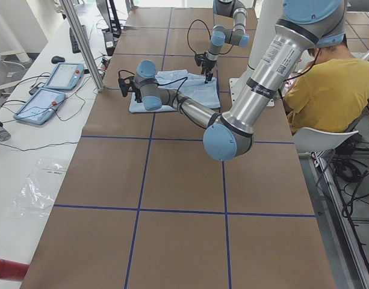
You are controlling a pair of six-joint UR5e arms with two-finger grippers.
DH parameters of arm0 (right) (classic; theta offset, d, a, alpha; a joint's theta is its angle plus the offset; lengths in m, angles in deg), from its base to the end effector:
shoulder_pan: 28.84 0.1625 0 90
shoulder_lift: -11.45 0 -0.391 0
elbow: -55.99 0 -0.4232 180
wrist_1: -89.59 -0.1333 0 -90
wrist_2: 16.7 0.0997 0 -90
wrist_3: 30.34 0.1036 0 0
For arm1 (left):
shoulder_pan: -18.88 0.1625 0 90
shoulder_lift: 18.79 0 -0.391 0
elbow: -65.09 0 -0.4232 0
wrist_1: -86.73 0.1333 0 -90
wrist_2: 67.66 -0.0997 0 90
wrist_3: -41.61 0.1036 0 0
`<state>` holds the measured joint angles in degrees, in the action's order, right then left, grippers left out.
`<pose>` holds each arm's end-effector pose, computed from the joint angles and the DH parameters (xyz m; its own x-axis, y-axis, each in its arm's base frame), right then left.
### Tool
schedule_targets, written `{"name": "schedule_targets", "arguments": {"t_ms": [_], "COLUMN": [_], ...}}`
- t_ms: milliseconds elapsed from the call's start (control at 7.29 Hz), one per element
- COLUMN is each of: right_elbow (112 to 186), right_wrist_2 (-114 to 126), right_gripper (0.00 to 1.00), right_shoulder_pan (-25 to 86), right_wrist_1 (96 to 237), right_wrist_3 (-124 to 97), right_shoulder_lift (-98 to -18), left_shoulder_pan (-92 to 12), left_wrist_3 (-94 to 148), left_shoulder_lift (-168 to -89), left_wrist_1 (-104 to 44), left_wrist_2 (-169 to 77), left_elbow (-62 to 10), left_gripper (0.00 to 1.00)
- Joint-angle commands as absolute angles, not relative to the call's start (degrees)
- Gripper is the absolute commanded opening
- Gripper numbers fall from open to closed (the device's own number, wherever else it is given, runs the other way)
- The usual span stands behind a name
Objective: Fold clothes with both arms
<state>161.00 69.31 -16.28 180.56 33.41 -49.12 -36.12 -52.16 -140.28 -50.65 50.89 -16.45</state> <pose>-0.5919 -0.2758 0.2131 0.7519 -0.2845 0.5947 0.0768 0.9338 0.3496 0.3403 -0.6320 0.2669 0.1616 -0.3314 -0.9295 0.4729 0.8527 -0.2218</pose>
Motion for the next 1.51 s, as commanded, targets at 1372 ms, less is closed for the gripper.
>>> {"name": "schedule_targets", "arguments": {"t_ms": [1372], "right_elbow": [169.56], "right_wrist_2": [72.33], "right_gripper": [1.0], "right_shoulder_pan": [-8.88], "right_wrist_1": [181.88], "right_wrist_3": [39.48], "right_shoulder_lift": [-58.0], "left_shoulder_pan": [-36.93], "left_wrist_3": [-52.17], "left_shoulder_lift": [-140.35], "left_wrist_1": [-50.47], "left_wrist_2": [51.79], "left_elbow": [-16.73], "left_gripper": [0.54]}}
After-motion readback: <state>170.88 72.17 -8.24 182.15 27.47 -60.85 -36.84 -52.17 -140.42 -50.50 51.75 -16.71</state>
